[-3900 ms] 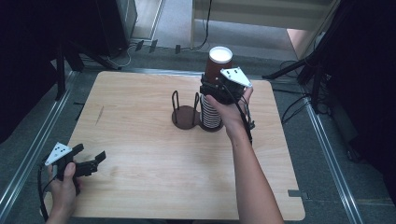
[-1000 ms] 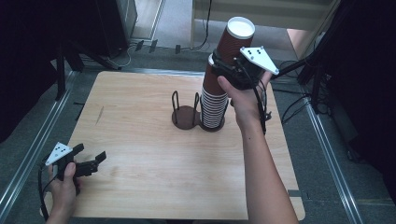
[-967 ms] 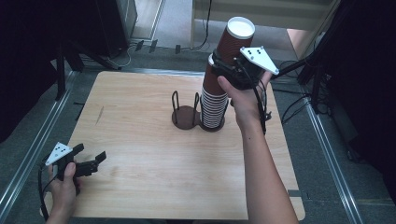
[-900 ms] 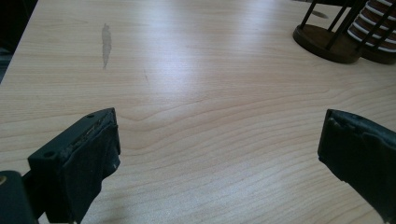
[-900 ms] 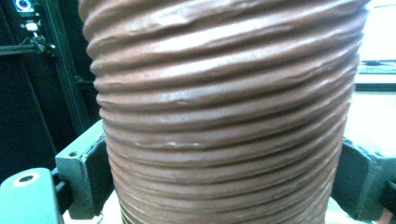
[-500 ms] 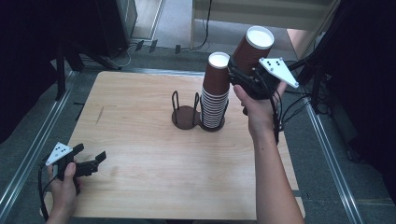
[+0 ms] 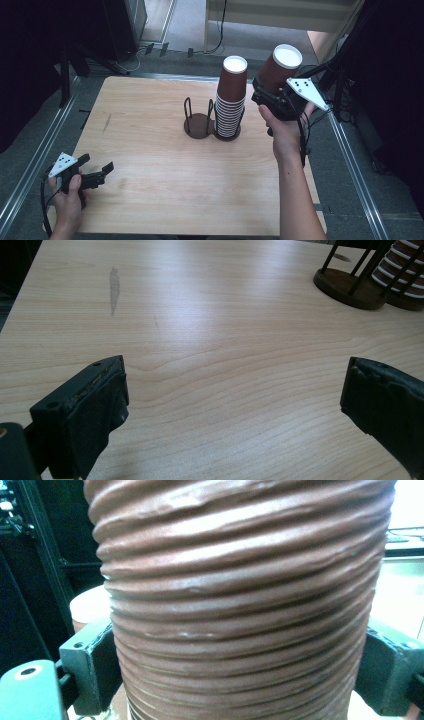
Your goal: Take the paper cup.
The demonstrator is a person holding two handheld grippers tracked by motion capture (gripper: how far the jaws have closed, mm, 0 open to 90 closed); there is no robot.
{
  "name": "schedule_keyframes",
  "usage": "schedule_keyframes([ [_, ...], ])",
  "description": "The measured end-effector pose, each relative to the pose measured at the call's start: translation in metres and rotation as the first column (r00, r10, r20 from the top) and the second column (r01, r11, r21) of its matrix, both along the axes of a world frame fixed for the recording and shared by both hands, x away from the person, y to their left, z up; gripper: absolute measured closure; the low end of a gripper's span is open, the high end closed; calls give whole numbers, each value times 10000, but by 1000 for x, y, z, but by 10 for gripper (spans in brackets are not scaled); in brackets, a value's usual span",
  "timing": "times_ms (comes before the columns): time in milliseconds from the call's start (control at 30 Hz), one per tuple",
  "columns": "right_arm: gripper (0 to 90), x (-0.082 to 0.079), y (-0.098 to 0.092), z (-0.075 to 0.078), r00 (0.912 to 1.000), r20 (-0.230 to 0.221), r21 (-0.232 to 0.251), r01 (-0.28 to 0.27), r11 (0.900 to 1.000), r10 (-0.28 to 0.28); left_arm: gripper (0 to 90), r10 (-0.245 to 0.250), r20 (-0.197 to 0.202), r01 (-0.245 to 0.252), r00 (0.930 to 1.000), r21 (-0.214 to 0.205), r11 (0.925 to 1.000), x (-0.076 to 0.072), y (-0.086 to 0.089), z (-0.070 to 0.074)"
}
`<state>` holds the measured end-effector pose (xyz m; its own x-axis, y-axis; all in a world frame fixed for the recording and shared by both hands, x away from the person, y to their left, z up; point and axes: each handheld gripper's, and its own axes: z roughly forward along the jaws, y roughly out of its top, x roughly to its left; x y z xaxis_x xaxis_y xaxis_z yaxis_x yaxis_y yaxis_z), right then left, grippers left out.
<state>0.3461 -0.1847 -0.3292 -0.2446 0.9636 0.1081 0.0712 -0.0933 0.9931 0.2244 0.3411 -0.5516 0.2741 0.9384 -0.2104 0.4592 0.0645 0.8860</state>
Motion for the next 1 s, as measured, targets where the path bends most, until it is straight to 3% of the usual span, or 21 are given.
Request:
schedule_keyframes([
  [200,100,-10,-3,-8,9999,-106,23,-28,10000,28,0,101,219,-111,9997,448,9989,-1,-5,1],
  [433,100,-24,-6,-22,9997,-218,-79,-55,10000,53,0,158,138,-156,9998,-135,9998,0,0,0],
  [567,100,-30,-9,-31,9989,-451,38,-121,9999,123,0,-57,65,60,10000,-481,9988,0,3,-1],
  [867,99,-45,-12,-42,9982,-556,206,-193,9996,204,0,154,110,-149,9998,-427,9990,-1,3,0],
  [1000,100,-52,-12,-54,9976,-660,130,-176,9998,184,0,316,138,-314,9994,-142,9994,-2,0,0],
])
